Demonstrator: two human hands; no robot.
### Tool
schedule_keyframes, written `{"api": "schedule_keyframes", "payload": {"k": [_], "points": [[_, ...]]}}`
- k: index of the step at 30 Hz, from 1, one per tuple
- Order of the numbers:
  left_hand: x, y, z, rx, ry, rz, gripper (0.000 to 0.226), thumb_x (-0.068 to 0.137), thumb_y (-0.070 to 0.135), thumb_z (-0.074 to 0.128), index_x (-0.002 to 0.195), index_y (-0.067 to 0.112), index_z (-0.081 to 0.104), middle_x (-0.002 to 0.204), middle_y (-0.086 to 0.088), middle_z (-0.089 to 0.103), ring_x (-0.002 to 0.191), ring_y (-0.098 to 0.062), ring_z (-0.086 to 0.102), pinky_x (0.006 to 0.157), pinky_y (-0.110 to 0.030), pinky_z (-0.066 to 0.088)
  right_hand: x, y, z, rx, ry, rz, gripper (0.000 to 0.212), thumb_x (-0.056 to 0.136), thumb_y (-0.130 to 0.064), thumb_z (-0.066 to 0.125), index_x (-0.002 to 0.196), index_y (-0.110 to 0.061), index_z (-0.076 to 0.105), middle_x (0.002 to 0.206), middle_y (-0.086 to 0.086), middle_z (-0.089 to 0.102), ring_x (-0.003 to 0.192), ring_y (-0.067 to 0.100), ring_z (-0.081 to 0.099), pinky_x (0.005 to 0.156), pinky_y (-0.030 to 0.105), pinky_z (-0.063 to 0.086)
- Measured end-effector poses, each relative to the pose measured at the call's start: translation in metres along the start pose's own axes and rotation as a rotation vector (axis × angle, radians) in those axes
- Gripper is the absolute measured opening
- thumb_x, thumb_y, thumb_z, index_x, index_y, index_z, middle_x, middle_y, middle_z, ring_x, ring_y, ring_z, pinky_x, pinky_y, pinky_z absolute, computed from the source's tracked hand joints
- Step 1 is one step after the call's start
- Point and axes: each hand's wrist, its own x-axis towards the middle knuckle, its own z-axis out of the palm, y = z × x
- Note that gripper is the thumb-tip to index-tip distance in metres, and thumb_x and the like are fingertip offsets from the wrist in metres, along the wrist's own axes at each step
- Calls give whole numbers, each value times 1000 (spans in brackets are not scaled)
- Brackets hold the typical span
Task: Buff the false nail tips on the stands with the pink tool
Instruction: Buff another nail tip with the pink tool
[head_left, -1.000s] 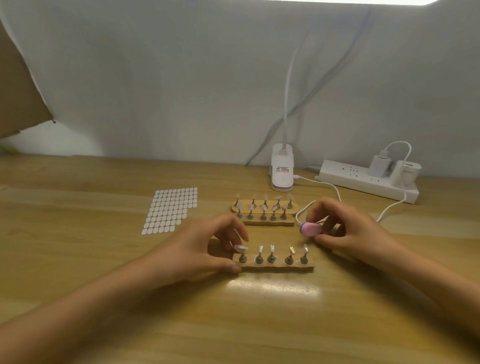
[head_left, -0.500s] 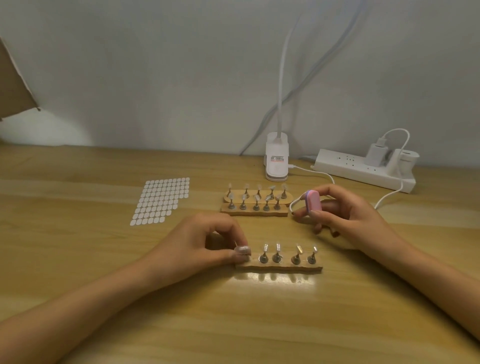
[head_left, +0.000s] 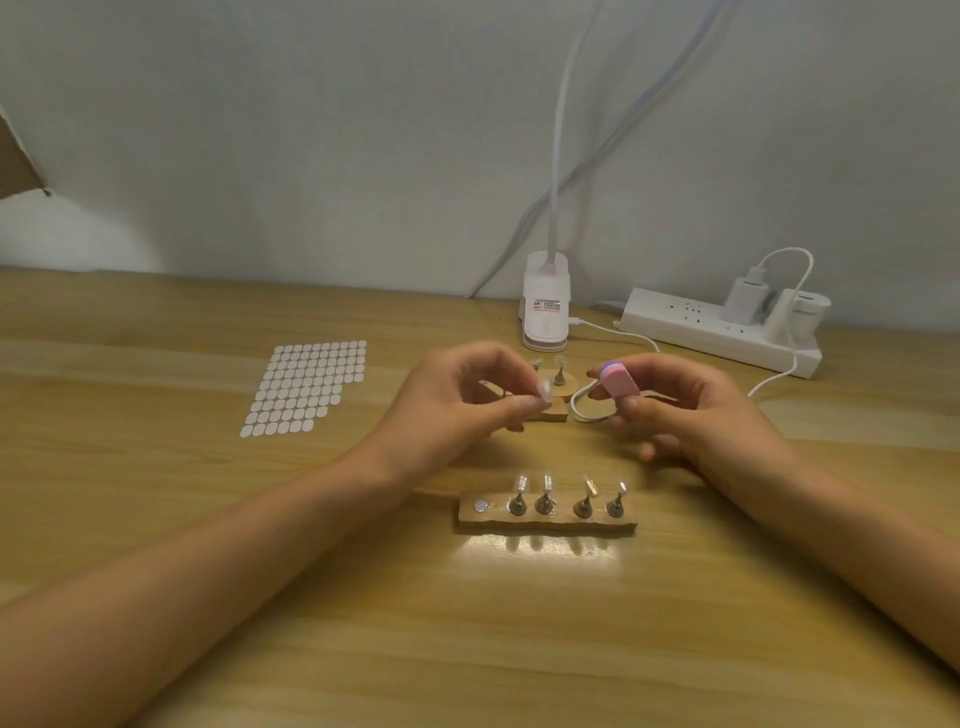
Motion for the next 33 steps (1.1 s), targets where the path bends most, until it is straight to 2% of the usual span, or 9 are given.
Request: {"api": "schedule_keyframes", "payload": {"k": [2, 6, 9, 12, 18, 21, 23, 28, 33], "points": [[2, -4, 5, -28, -7, -6, 6, 87, 13, 76, 90, 18, 72, 86, 7, 73, 70, -7, 67, 65, -18, 54, 1, 0, 4, 97, -20, 48, 26, 91, 0, 61, 109, -15, 72, 110, 7, 75, 78, 13, 70, 55, 20, 53], [-1, -12, 8, -37, 1, -19, 6, 86, 11, 77, 91, 15, 76, 84, 10, 73, 68, -8, 66, 64, -19, 54, 7, -3, 11, 241, -95, 84, 25, 79, -10, 69, 103, -6, 77, 112, 13, 75, 101, 21, 74, 76, 19, 58], [-2, -14, 8, -17, 0, -11, 7, 86, 14, 76, 91, 20, 78, 83, 13, 74, 68, -8, 68, 66, -21, 56, 10, -4, 21, 202, -65, -24, 31, 82, -20, 67, 110, -9, 75, 111, 11, 75, 108, 22, 71, 86, 22, 58], [-3, -15, 8, -22, -3, -1, 11, 86, 14, 76, 86, 25, 76, 82, 12, 74, 70, -12, 71, 69, -25, 60, 8, 0, 28, 102, -18, -173, 29, 81, -22, 70, 108, -16, 77, 110, 4, 76, 105, 20, 72, 84, 20, 56], [-3, -16, 9, -44, -12, -9, 12, 83, 12, 79, 79, 22, 76, 83, 2, 75, 73, -16, 71, 68, -27, 61, 1, -4, 32, 114, -36, -293, 24, 77, -20, 74, 101, -21, 77, 109, 2, 76, 99, 21, 74, 76, 20, 58], [-2, -18, 10, -54, -14, -6, 18, 82, 11, 80, 74, 26, 74, 78, 4, 74, 68, -9, 68, 63, -20, 54, -2, -6, 34, -29, -24, -329, 31, 78, -20, 73, 108, -20, 73, 107, -3, 76, 99, 15, 73, 79, 22, 58], [-2, -18, 10, -67, -12, -9, 15, 82, 13, 80, 75, 25, 74, 78, 3, 74, 69, -9, 67, 63, -20, 53, -3, -7, 35, -138, -46, -348, 28, 77, -22, 73, 105, -21, 75, 104, -6, 76, 100, 10, 71, 80, 20, 57], [-2, -18, 10, -69, 15, -6, 8, 82, 13, 81, 82, 20, 78, 80, -2, 75, 65, -17, 66, 61, -22, 53, -2, -5, 33, -246, 12, -367, 30, 75, -29, 73, 102, -19, 78, 103, -3, 72, 98, 17, 68, 84, 38, 59], [-2, -19, 11, -41, 38, 4, 6, 81, 15, 82, 80, 20, 79, 67, 9, 69, 58, -5, 55, 55, -16, 43, 1, -4, 32, -282, 9, -360, 29, 77, -29, 72, 104, -19, 78, 102, -5, 73, 99, 17, 66, 85, 41, 57]]}}
